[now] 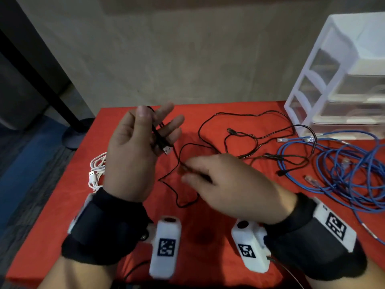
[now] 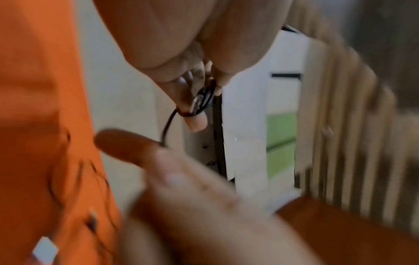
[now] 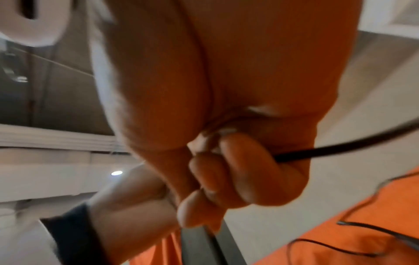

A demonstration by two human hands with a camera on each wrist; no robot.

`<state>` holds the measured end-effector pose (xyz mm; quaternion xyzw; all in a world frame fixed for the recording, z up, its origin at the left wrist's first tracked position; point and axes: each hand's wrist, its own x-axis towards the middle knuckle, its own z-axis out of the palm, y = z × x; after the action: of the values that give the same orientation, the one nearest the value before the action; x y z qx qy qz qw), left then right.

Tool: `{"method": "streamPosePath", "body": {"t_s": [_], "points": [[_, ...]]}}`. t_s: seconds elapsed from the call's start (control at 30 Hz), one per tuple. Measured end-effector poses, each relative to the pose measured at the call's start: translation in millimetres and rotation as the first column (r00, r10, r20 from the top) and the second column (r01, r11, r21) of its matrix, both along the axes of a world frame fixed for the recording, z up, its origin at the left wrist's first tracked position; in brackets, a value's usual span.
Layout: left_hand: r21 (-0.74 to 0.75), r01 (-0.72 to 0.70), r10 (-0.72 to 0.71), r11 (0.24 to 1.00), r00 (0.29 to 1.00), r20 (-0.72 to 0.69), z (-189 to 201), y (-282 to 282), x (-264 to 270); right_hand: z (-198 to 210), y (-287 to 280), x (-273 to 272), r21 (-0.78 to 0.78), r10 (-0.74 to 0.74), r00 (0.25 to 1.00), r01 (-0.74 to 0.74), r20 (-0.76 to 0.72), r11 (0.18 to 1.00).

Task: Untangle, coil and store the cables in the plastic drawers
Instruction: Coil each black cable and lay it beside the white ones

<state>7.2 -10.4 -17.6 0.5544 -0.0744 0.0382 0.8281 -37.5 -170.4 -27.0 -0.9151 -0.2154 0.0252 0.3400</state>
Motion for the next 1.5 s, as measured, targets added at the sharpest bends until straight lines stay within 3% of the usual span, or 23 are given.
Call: {"method": "streamPosePath", "body": {"t_s": [0.07,0.13,0.2,0.23,0.37,0.47,0.53,0.63,0.77,0.8,0.87,0.9,0.93,1.0,1.03,1.07,1.2,1.37,1.5], "points": [[0.325,-0.124,0.067,0.938,0.981,0.181,-8.0,4.4,-1.5,8.0,1.3,-5.9,-0.042,0.051,0.997,-0.049,0.050,0.998],[0.610,-0.202,-0.023,0.766,0.940,0.340,-15.4,9.9,-3.3,19.7,-6.8,-8.2,-0.039,0.035,0.993,-0.031,0.109,0.999],[0.777,-0.236,-0.131,0.583,0.917,0.377,-16.2,10.8,-7.1,31.1,-17.6,-7.8,0.042,-0.023,0.987,0.016,0.161,0.999],[0.802,-0.214,-0.157,0.557,0.922,0.355,-13.6,7.1,-11.3,34.6,-23.1,-5.9,0.106,-0.058,0.982,0.039,0.181,0.994],[0.617,0.148,-0.261,0.773,0.961,0.096,-0.1,-9.8,-31.2,39.6,-46.2,6.5,0.345,-0.294,0.930,0.208,0.220,0.915],[0.421,0.362,-0.387,0.832,0.922,-0.028,5.7,-14.2,-35.0,35.1,-59.6,14.1,0.435,-0.341,0.918,0.229,0.200,0.871],[0.227,0.366,-0.361,0.903,0.930,-0.063,9.9,-15.6,-32.5,24.4,-60.8,19.8,0.394,-0.360,0.908,0.257,0.215,0.882],[0.024,0.297,-0.295,0.955,0.953,-0.067,15.5,-12.0,-22.4,5.9,-54.6,23.1,0.212,-0.340,0.908,0.292,0.246,0.933],[-0.124,0.221,-0.220,0.967,0.975,0.020,15.7,0.2,-8.3,-2.9,-31.3,9.3,-0.070,-0.067,0.993,0.074,0.098,0.995],[-0.073,0.182,-0.178,0.981,0.983,0.052,12.1,0.0,-7.2,-1.0,-23.3,4.1,-0.087,-0.011,0.998,0.017,0.069,0.996],[0.196,0.037,-0.074,0.980,0.980,0.183,0.9,-3.9,-8.2,6.8,-10.9,-5.2,-0.113,0.044,0.997,-0.037,0.059,0.993],[0.381,-0.051,-0.058,0.923,0.961,0.270,-6.0,-5.2,-9.9,11.3,-7.6,-8.0,-0.138,0.061,0.996,-0.052,0.062,0.989],[0.557,-0.135,-0.082,0.820,0.935,0.346,-12.3,-5.0,-11.3,15.6,-6.5,-10.0,-0.159,0.078,0.995,-0.066,0.066,0.985],[0.762,-0.247,-0.160,0.599,0.895,0.416,-19.1,-1.3,-12.3,23.5,-9.6,-11.4,-0.145,0.084,0.993,-0.071,0.088,0.987],[0.797,-0.261,-0.189,0.544,0.888,0.419,-18.7,0.6,-12.9,26.5,-13.4,-10.8,-0.105,0.064,0.992,-0.053,0.105,0.993],[0.809,-0.238,-0.219,0.538,0.887,0.407,-16.7,1.2,-14.2,28.6,-18.2,-9.2,-0.049,0.036,0.991,-0.030,0.126,0.998],[0.797,-0.134,-0.286,0.589,0.888,0.360,-9.1,-3.3,-19.5,30.5,-35.1,-1.0,0.129,-0.073,0.987,0.054,0.146,0.990],[0.843,-0.113,-0.295,0.526,0.906,0.305,-10.1,8.5,-9.9,28.3,-46.8,1.5,0.128,-0.047,0.998,0.041,0.044,0.991],[0.783,0.217,-0.425,0.583,0.903,0.065,-5.7,17.8,-10.1,31.5,-68.6,6.8,0.011,-0.089,0.991,0.089,0.102,0.996]]}}
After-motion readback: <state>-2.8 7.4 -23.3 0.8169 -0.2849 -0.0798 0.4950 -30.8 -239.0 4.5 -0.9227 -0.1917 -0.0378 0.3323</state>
